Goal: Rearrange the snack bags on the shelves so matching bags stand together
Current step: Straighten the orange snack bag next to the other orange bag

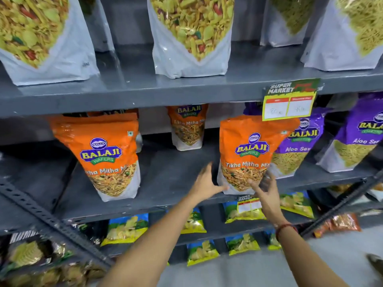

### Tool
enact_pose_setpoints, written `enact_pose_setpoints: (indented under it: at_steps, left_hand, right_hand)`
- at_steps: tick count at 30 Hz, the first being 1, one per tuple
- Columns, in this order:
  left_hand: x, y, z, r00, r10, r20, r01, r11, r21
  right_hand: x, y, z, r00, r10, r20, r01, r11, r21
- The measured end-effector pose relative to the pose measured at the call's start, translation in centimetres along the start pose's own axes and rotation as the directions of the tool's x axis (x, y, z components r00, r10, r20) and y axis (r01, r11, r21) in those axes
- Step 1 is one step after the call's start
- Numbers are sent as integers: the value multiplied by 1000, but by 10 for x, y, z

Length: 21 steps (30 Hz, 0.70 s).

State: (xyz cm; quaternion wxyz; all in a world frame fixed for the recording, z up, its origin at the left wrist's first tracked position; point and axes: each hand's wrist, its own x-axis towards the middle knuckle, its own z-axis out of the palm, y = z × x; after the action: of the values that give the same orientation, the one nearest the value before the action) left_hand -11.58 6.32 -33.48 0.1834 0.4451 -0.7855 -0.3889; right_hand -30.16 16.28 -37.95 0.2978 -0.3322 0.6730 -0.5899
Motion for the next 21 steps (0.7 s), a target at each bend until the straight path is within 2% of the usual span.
enact_pose_setpoints:
  at_steps: [2, 6, 10, 12, 16, 21]
  left_hand:
    - [8, -1, 12, 997, -33, 73, 39, 995, -89]
    - [13, -3, 25, 988, -122, 94, 135, 979, -153]
    - [8, -8, 26, 991, -119, -58, 110, 983, -145]
    - [5, -13, 20, 983, -121, -138, 102, 985, -137]
    - [-6, -31, -6, 958, -127, -259, 87, 983, -162]
    - [-17, -58, -41, 937, -152, -315, 108, 983, -151]
  right_hand:
    - [13, -1, -3, 991, -14, 136, 19, 999, -40]
    - [29, -6, -2, 991, 27, 133, -7, 989, -150]
    - [26, -13, 9, 996, -1, 93, 13, 992, -129]
    - [26, -22, 22, 994, -25, 106, 35, 995, -89]
    - [27, -40, 56, 980, -96, 174, 119, 984, -129]
    - [22, -45, 104, 962, -116, 246, 156, 976, -150]
